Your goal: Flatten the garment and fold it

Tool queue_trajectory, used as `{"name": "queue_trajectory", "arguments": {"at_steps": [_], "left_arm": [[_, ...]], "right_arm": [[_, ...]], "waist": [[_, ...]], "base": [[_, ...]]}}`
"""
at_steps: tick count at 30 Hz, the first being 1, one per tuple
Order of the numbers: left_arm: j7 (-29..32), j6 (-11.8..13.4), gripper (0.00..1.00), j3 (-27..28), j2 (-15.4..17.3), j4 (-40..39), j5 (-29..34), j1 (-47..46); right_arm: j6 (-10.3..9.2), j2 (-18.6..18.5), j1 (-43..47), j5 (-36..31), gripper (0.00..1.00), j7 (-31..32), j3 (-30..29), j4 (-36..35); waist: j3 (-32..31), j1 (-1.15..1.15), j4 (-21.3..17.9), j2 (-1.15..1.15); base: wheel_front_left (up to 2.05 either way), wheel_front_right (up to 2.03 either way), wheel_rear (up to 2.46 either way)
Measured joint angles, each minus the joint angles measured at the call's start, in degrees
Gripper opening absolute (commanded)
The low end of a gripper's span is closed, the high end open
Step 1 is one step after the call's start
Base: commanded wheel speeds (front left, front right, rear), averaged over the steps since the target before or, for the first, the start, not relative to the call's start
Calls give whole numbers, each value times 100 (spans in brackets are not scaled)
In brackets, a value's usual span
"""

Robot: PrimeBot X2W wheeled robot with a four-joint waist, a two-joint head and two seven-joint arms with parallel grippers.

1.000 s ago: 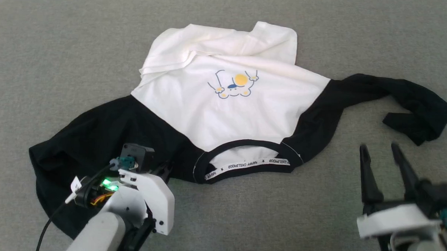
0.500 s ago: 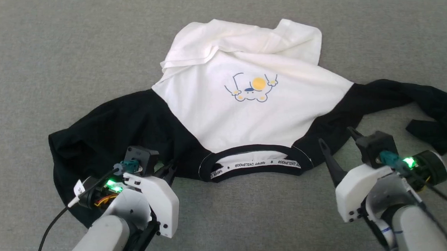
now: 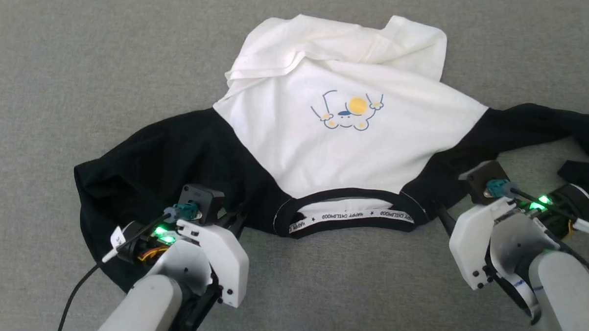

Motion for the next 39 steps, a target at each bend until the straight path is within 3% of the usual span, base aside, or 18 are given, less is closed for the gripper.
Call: {"name": "queue_trajectory", "arguments": {"at_steps": [5,13,14,15,16,17,18,24,28,35,39], "left_arm": [[-14,-44,0,-32,-57,27,-18,-122],[-47,-93,0,-48,-92,96,-102,-227],[-51,-93,0,-47,-101,101,-111,-232],[-51,-94,0,-48,-110,108,-121,-237],[-52,-94,0,-48,-115,119,-137,-244],[-52,-96,0,-44,-119,130,-153,-250],[-62,-96,0,-40,-120,140,-164,-253],[-141,-96,0,30,-122,210,-328,-246],[-396,-94,0,152,-144,204,-432,-189],[-1448,-45,0,535,-305,-47,-525,-159],[-1828,-52,0,676,-405,-246,-603,-160]], "right_arm": [[0,-54,-264,108,100,142,168,258],[-1,-133,-605,452,100,947,269,419],[-1,-134,-627,495,85,1039,257,425],[-1,-133,-637,522,49,1123,236,424],[-1,-133,-649,559,33,1224,240,417],[-2,-136,-662,614,11,1328,238,393],[-2,-134,-662,668,0,1389,222,377],[0,-89,-562,784,0,1366,124,286],[5,241,-285,775,0,728,-346,286],[5,1047,-131,570,0,-588,-1344,78],[5,1325,-132,512,0,-1033,-1596,-119]], "waist": [[117,0,96,0],[258,-2,274,0],[268,-2,291,0],[275,-2,308,0],[277,-2,323,0],[275,-2,336,0],[267,-2,341,0],[178,0,295,0],[87,1,231,0],[-59,1,94,0],[-151,1,12,0]], "base": [[0,0,0],[0,0,0],[0,0,0],[0,0,0],[0,0,0],[0,0,0],[0,0,0],[0,0,0],[0,0,0],[0,0,0],[0,0,0]]}}
